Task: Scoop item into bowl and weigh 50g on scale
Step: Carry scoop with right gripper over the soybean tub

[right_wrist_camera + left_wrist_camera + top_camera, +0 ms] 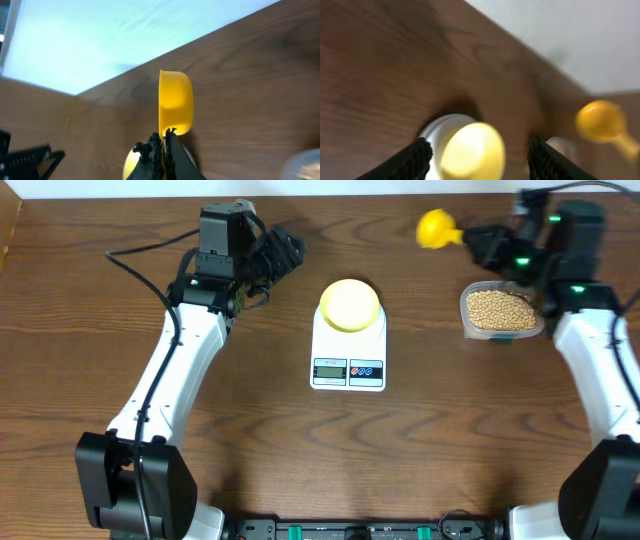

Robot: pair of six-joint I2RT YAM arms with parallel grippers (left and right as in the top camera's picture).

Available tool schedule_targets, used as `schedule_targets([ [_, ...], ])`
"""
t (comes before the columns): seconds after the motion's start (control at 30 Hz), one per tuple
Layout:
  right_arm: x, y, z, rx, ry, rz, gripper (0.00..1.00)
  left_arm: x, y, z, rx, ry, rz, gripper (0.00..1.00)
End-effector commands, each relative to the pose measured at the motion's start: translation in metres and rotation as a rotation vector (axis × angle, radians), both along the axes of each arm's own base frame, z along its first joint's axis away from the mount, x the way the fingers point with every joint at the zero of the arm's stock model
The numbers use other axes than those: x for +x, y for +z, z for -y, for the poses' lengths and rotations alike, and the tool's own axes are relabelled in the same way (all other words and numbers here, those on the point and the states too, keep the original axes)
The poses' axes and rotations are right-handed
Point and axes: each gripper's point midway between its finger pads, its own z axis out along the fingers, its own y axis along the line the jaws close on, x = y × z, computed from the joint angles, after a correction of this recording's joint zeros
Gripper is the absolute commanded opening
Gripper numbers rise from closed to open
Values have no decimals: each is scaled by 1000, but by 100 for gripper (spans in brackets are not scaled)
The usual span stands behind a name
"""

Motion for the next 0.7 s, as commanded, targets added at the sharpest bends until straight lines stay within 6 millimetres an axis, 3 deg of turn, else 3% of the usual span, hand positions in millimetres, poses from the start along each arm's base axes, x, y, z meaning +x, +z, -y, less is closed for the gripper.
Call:
schedule_targets([
  [0.0, -5, 11, 15, 5, 40, 35, 1, -16, 24, 9, 166, -192, 158, 62],
  [0.17, -16, 0, 42, -46, 17, -4, 1, -48, 36, 23, 252, -322, 190, 62],
  [0.3, -29, -10, 57, -133, -27, -60, 1, -76, 18, 29, 277, -386, 86, 62],
  [0.43, -41, -11, 70, -215, -86, -95, 1, -92, 0, 20, 320, -382, -19, 62],
  [0.6, -49, -4, 75, -259, -114, -94, 1, -108, -15, 18, 378, -467, -57, 8],
  [0.67, -50, -2, 75, -259, -114, -92, 1, -112, -22, 20, 388, -487, -66, 8],
])
